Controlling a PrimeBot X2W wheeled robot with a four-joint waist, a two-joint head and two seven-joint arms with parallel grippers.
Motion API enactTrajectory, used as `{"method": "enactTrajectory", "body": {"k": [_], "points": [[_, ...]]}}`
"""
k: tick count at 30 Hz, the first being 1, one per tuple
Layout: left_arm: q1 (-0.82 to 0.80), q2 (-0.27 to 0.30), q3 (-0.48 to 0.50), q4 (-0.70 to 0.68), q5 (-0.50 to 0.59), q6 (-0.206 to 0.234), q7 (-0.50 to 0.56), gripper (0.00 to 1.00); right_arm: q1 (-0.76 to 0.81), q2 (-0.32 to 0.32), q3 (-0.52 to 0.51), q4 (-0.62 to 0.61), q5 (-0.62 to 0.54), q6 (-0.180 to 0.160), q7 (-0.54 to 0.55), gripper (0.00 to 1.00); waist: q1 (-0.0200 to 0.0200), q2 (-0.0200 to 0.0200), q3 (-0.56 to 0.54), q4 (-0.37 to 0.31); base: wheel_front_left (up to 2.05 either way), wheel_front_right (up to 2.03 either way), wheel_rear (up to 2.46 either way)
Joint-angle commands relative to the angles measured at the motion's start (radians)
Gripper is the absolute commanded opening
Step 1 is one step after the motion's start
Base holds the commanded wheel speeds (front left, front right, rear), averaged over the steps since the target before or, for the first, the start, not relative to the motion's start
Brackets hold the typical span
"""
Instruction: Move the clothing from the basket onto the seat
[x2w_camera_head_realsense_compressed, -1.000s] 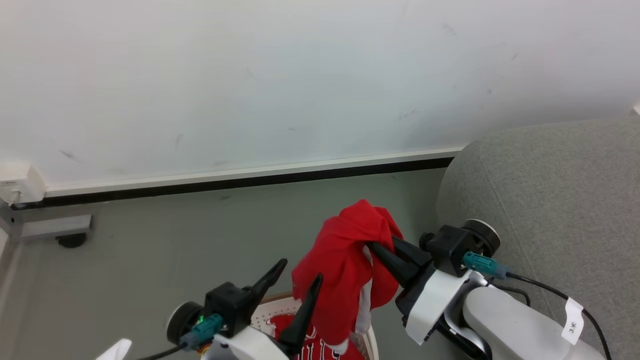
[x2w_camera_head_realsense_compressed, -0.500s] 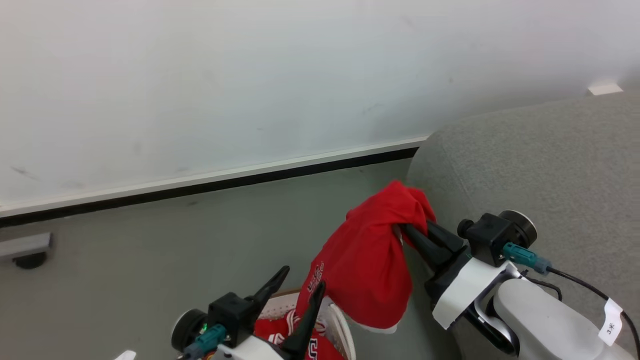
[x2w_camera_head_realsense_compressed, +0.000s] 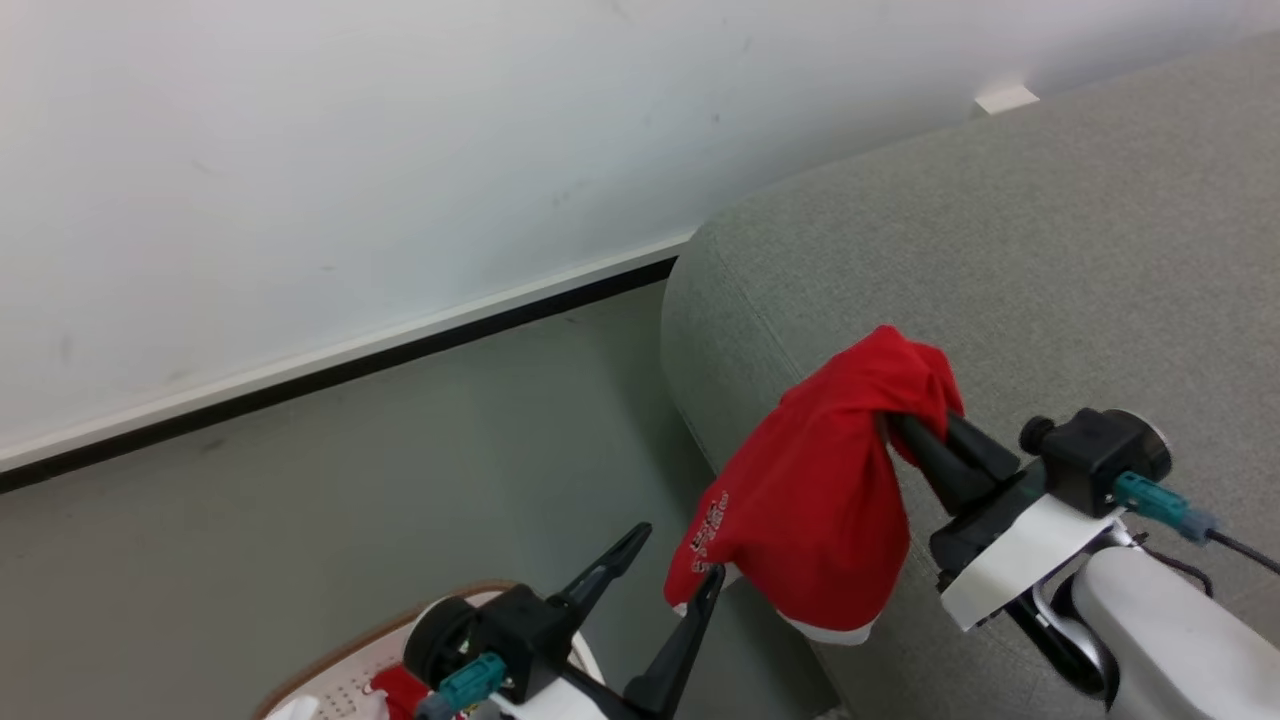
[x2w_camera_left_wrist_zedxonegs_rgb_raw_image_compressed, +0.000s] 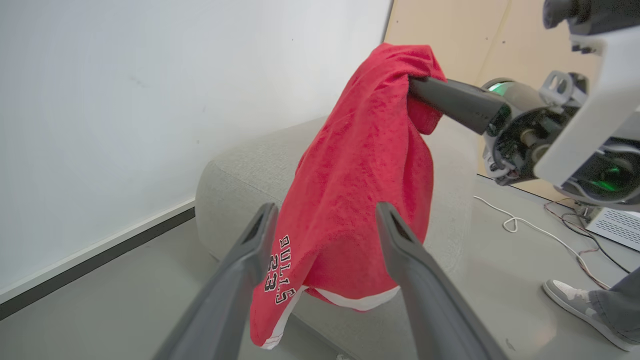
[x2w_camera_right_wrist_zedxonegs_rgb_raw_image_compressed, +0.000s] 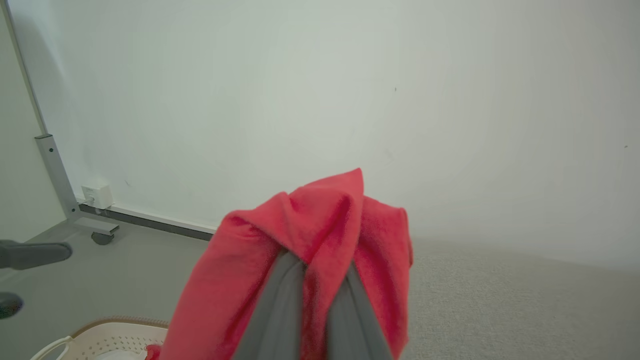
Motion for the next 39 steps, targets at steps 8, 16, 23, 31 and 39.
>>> {"method": "enactTrajectory", "body": {"k": [8, 16, 23, 31, 39], "points": [[-0.076, 0.026, -0.051, -0.032, 0.020, -0.019, 0.008, 1.00, -0.010, -0.033, -0.191, -0.025, -0.011, -0.002, -0.004, 0.00, 0.0001, -0.0001, 0.144, -0.031, 0.00, 0.00, 0.00], [-0.208, 0.089, -0.088, -0.082, 0.044, -0.032, 0.038, 1.00, -0.224, -0.061, -0.398, 0.066, 0.020, -0.002, -0.001, 0.00, 0.0001, -0.0001, 0.358, 0.018, 0.00, 0.00, 0.00], [-0.307, 0.133, -0.105, -0.115, 0.040, -0.036, 0.047, 1.00, -0.446, -0.086, -0.616, 0.219, -0.045, -0.002, -0.002, 0.00, 0.0001, -0.0001, 0.509, 0.073, 0.00, 0.00, 0.00], [-0.398, 0.160, -0.128, -0.125, 0.025, -0.037, 0.031, 1.00, -0.593, -0.108, -0.842, 0.532, -0.219, -0.002, -0.003, 0.00, 0.0001, -0.0001, 0.622, 0.140, 0.00, 0.00, 0.00], [-0.389, 0.167, -0.118, -0.082, 0.005, -0.031, -0.026, 1.00, -0.413, 0.027, -1.070, 0.517, -0.369, -0.002, -0.002, 1.00, 0.0001, -0.0001, 0.590, 0.160, 0.00, 0.00, 0.00]]}}
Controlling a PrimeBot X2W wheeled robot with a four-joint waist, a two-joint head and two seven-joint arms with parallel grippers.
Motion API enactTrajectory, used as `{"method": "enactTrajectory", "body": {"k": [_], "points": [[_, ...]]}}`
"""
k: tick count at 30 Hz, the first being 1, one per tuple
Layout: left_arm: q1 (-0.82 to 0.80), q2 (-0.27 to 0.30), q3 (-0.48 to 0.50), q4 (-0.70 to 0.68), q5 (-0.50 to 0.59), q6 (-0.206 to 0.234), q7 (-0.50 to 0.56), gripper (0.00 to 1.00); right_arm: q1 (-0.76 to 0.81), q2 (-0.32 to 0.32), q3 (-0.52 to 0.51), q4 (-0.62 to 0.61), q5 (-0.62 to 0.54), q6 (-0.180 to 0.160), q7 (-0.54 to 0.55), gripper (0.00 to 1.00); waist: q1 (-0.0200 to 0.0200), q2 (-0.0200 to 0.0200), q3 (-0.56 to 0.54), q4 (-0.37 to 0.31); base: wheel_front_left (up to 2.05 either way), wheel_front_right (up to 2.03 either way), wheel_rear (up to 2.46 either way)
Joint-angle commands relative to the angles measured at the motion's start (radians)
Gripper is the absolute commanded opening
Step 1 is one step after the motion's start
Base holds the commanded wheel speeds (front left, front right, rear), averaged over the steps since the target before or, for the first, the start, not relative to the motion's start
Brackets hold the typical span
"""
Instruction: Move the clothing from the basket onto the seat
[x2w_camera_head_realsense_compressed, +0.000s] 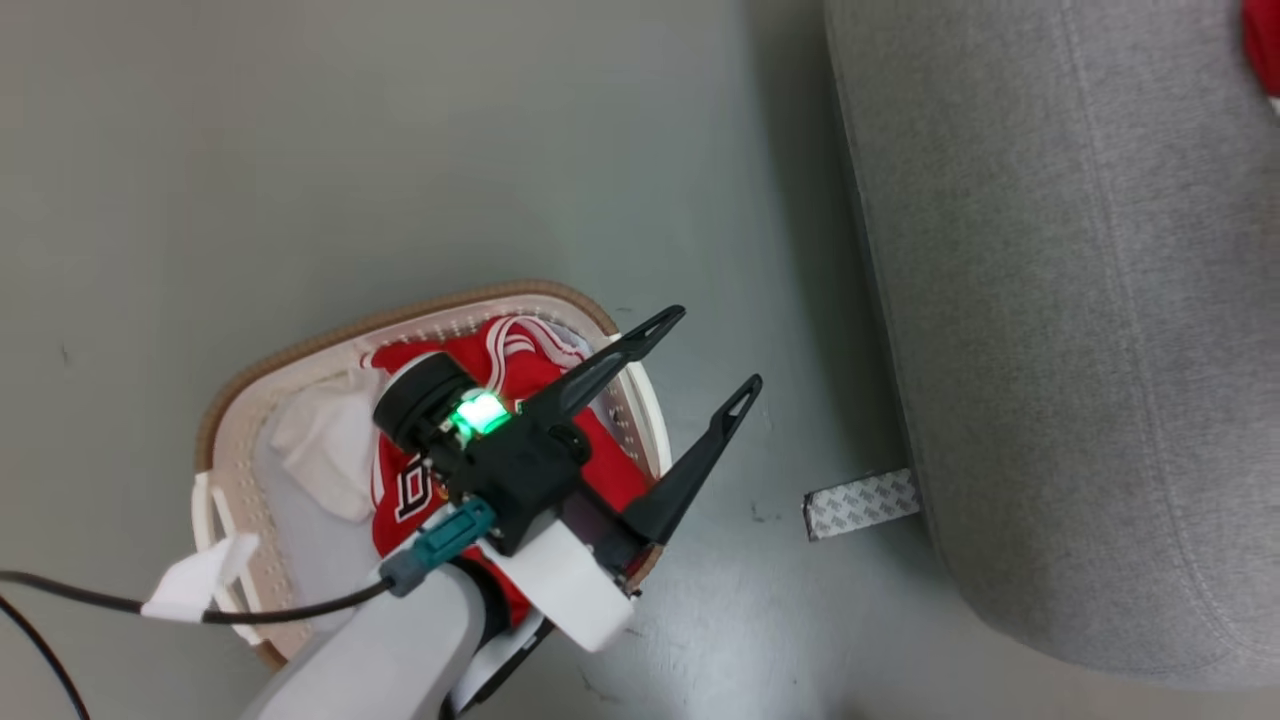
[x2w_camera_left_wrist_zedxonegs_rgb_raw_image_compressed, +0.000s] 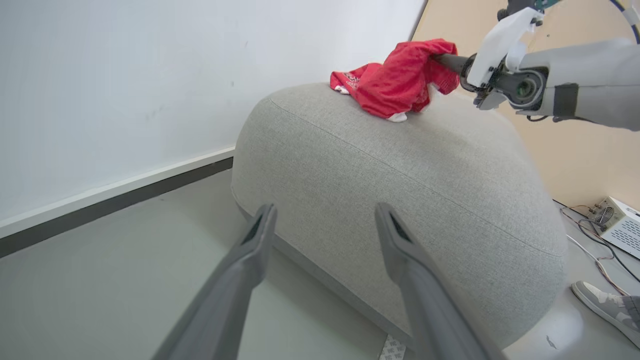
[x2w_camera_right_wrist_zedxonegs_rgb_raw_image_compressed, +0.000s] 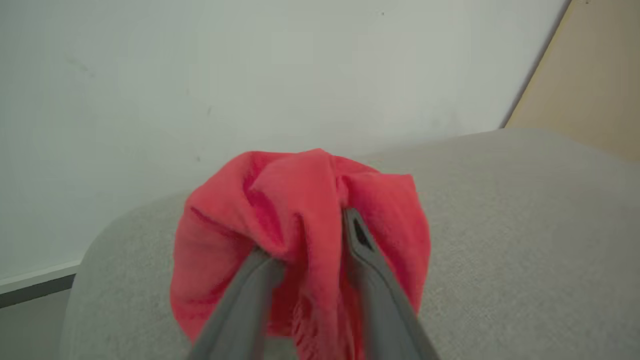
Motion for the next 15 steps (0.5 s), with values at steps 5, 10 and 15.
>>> {"method": "enactTrajectory", "body": {"k": [5, 10, 15], "points": [[0.065, 0.014, 0.034, 0.035, -0.036, 0.033, -0.052, 1.00, 0.192, 0.140, -0.088, -0.188, -0.070, -0.002, 0.000, 1.00, -0.0004, 0.0000, -0.101, -0.010, 0.00, 0.00, 0.00], [0.147, 0.018, 0.071, 0.069, -0.075, 0.073, -0.104, 1.00, 0.366, 0.215, -0.063, -0.355, -0.107, -0.002, 0.000, 1.00, -0.0004, 0.0000, -0.213, -0.009, 0.00, 0.00, 0.00], [0.236, 0.008, 0.115, 0.107, -0.122, 0.118, -0.154, 1.00, 0.519, 0.234, -0.008, -0.497, -0.125, -0.002, 0.000, 1.00, -0.0004, 0.0000, -0.324, 0.018, 0.00, 0.00, 0.00]]}}
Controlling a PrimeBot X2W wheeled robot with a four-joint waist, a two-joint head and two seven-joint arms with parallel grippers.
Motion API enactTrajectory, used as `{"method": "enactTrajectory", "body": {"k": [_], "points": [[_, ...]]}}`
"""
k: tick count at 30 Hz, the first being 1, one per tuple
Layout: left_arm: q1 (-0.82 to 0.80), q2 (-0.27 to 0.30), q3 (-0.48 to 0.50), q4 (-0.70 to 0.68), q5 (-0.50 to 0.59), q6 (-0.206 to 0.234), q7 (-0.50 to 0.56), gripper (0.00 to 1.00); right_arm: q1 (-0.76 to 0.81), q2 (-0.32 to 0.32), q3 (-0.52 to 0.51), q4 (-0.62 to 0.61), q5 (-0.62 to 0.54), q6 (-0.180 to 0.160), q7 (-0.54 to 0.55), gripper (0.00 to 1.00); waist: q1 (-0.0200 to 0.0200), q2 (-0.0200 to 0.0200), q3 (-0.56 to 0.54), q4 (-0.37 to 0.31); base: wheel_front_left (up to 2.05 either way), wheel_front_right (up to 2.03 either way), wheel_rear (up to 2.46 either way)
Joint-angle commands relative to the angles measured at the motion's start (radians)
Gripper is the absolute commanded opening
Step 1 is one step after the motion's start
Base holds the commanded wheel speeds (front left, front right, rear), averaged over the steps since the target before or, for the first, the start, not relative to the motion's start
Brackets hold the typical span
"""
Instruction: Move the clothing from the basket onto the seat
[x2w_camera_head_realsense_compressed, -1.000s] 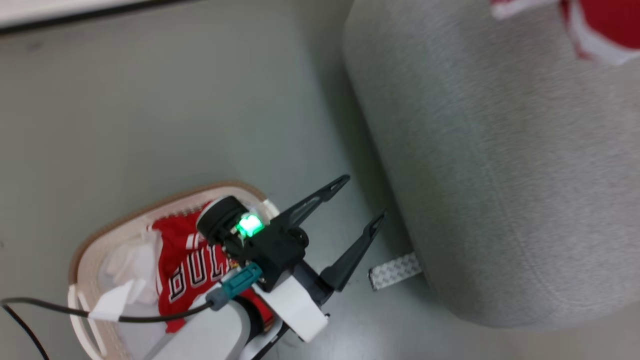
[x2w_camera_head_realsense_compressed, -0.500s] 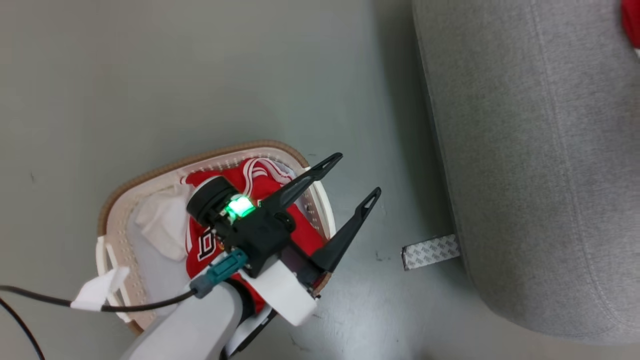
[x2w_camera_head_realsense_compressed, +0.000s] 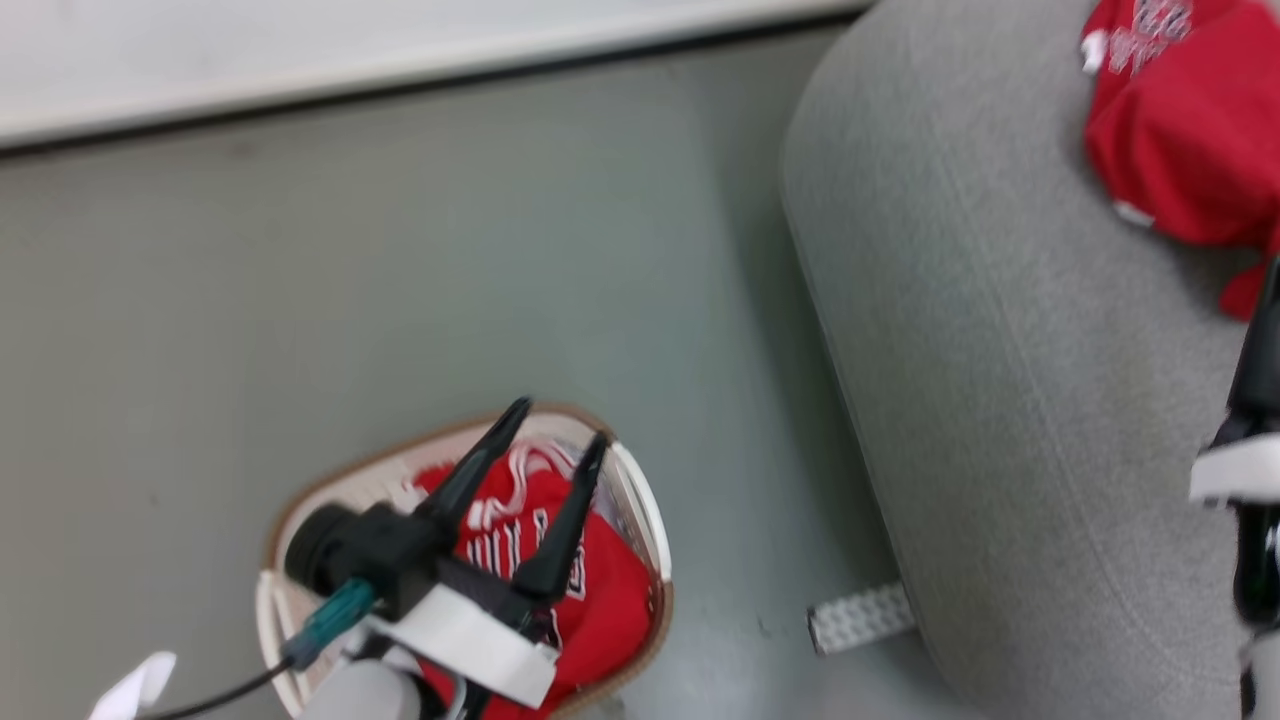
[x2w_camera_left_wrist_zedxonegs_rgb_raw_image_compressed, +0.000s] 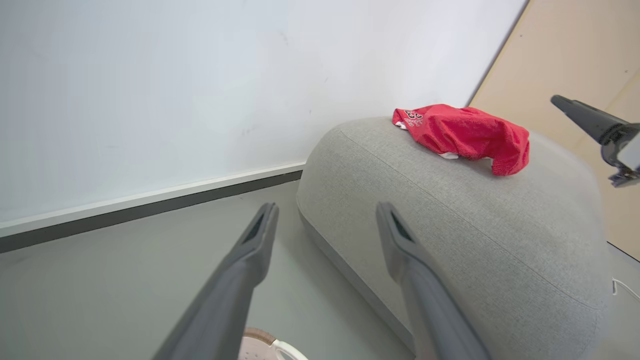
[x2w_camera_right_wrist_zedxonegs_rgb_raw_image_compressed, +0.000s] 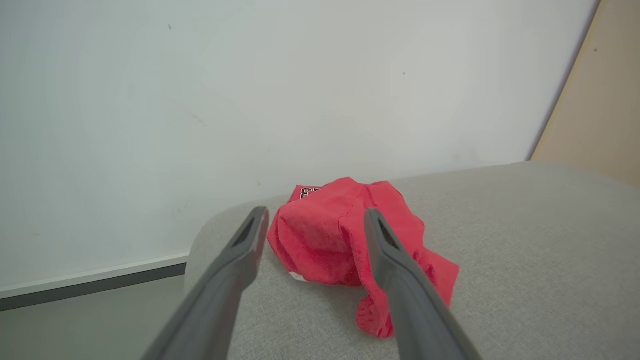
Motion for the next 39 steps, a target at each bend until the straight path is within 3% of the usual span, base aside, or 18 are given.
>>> {"method": "enactTrajectory", "body": {"k": [1, 7, 14, 26, 39], "points": [[0.039, -0.006, 0.017, 0.014, -0.025, 0.014, -0.020, 1.00, 0.059, 0.004, 0.017, -0.035, -0.012, -0.002, 0.001, 1.00, 0.0001, 0.0000, -0.099, 0.030, 0.00, 0.00, 0.00], [0.156, -0.046, 0.089, 0.075, -0.066, 0.051, -0.048, 1.00, 0.219, 0.014, 0.097, -0.123, -0.028, -0.002, 0.000, 1.00, 0.0001, 0.0000, -0.241, 0.086, 0.00, 0.00, 0.00], [0.310, -0.113, 0.234, 0.060, -0.040, 0.063, -0.048, 1.00, 0.368, 0.027, 0.178, -0.148, -0.017, -0.002, 0.000, 1.00, 0.0001, 0.0000, -0.372, 0.150, 0.00, 0.00, 0.00], [0.466, -0.204, 0.439, 0.060, 0.054, -0.009, -0.048, 1.00, 0.472, 0.033, 0.331, -0.094, 0.017, -0.003, 0.000, 1.00, 0.0001, 0.0000, -0.451, 0.204, 0.00, 0.00, 0.00], [0.494, -0.249, 0.518, 0.082, 0.107, -0.062, -0.048, 1.00, 0.478, 0.033, 0.379, -0.048, 0.054, -0.003, 0.000, 1.00, 0.0001, 0.0000, -0.474, 0.221, 0.00, 0.00, 0.00]]}}
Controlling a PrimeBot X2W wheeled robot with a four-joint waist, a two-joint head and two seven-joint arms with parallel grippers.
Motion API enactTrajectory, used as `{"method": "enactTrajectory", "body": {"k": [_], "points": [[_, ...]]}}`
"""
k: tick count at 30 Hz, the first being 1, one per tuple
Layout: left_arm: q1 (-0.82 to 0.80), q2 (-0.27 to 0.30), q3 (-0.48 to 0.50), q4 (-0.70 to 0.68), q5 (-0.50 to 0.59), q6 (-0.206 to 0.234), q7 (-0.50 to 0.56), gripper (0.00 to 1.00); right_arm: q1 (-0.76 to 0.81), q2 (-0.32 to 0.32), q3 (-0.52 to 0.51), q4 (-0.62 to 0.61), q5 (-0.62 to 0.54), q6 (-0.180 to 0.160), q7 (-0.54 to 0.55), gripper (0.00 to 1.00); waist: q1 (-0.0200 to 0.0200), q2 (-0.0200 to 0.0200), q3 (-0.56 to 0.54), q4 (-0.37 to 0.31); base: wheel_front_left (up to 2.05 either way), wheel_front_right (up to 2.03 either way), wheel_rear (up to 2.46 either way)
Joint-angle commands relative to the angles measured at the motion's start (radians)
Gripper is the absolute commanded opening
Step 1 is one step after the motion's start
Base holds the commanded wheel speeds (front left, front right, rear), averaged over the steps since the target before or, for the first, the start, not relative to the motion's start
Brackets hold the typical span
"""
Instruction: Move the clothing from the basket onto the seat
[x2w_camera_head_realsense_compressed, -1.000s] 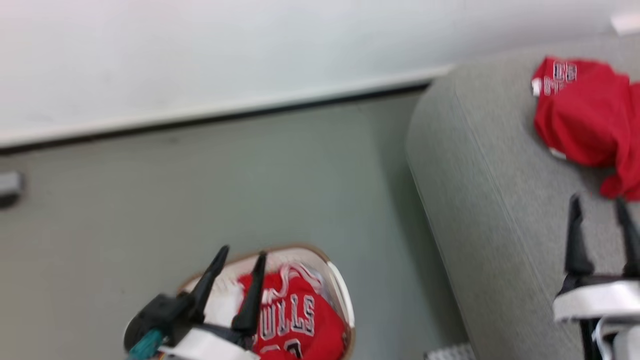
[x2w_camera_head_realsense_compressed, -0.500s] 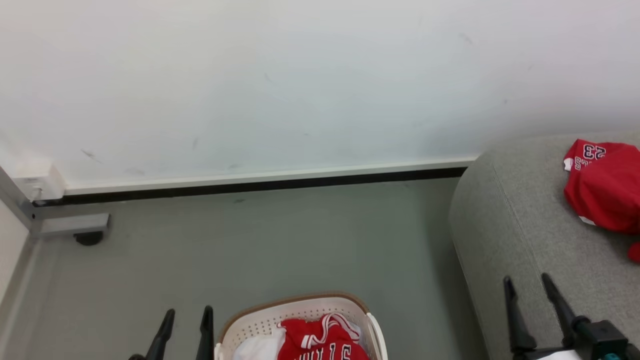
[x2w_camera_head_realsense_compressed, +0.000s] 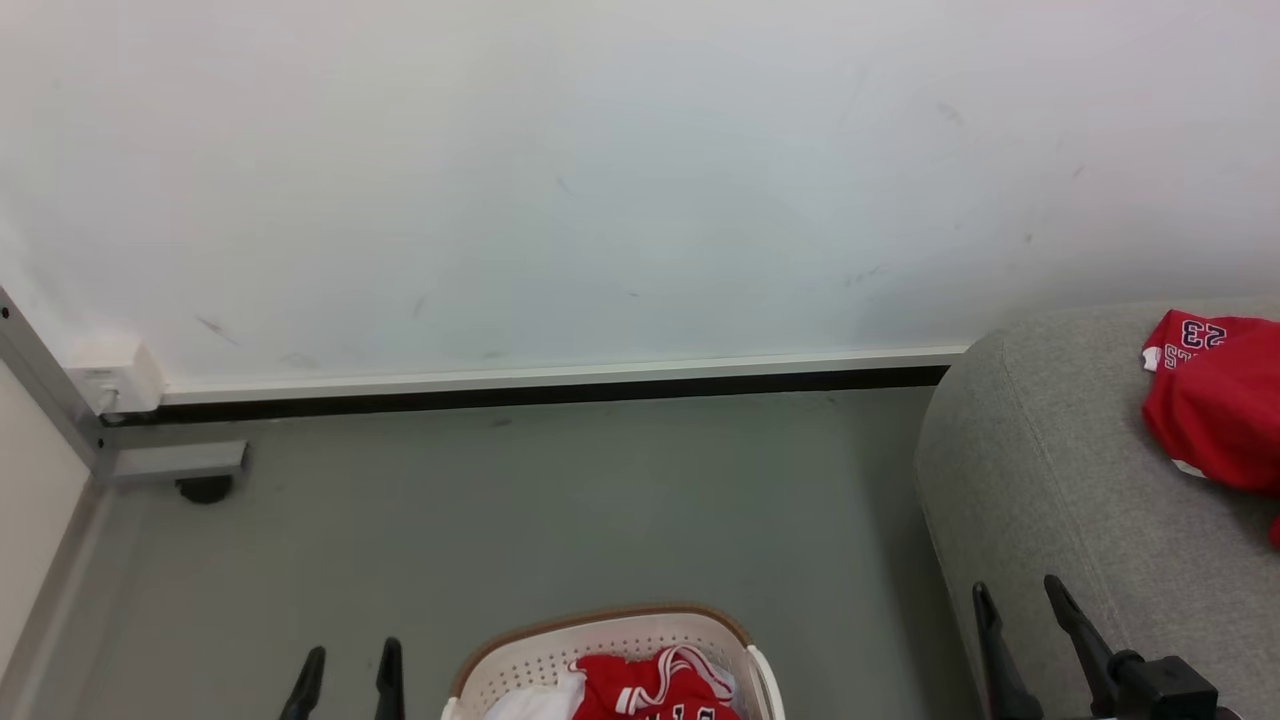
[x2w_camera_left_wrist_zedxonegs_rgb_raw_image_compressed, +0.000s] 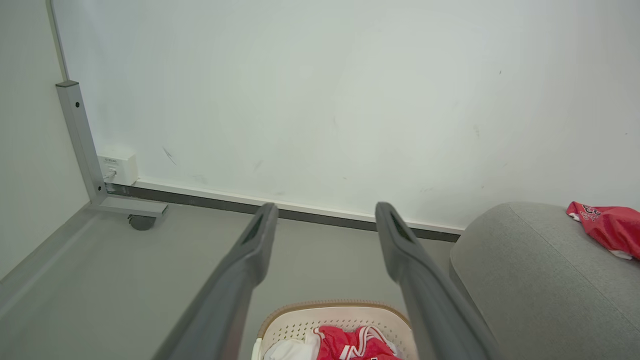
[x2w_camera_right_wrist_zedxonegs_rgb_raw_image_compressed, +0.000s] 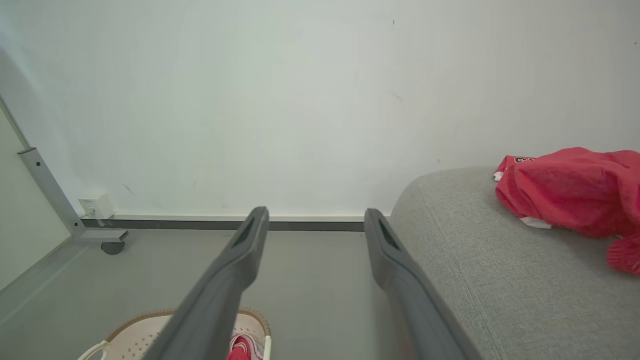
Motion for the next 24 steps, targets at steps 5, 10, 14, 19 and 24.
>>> {"method": "enactTrajectory", "body": {"k": [5, 10, 14, 19, 24], "points": [[0.015, -0.002, 0.016, 0.005, 0.018, -0.014, 0.000, 1.00, 0.002, -0.002, 0.009, 0.002, 0.010, -0.003, 0.000, 1.00, 0.0002, 0.0000, 0.007, -0.008, 0.00, 0.00, 0.00], [0.002, -0.004, -0.002, 0.036, 0.024, -0.023, -0.001, 1.00, -0.022, -0.002, 0.013, -0.008, 0.009, -0.003, 0.000, 1.00, 0.0002, 0.0000, 0.026, -0.036, 0.00, 0.00, 0.00], [-0.041, -0.003, -0.050, 0.091, 0.042, -0.036, -0.001, 1.00, -0.034, -0.002, 0.019, -0.017, 0.012, -0.003, 0.000, 1.00, 0.0002, 0.0000, 0.054, -0.079, 0.00, 0.00, 0.00], [-0.116, -0.003, -0.129, 0.196, 0.054, -0.049, 0.000, 1.00, -0.060, -0.002, 0.034, -0.029, 0.016, -0.003, 0.000, 1.00, 0.0002, 0.0000, 0.111, -0.148, 0.00, 0.00, 0.00], [-0.233, 0.013, -0.220, 0.340, 0.071, -0.057, 0.060, 1.00, -0.086, -0.002, 0.052, -0.054, 0.039, -0.003, 0.000, 1.00, 0.0002, 0.0000, 0.194, -0.220, 0.00, 0.00, 0.00]]}}
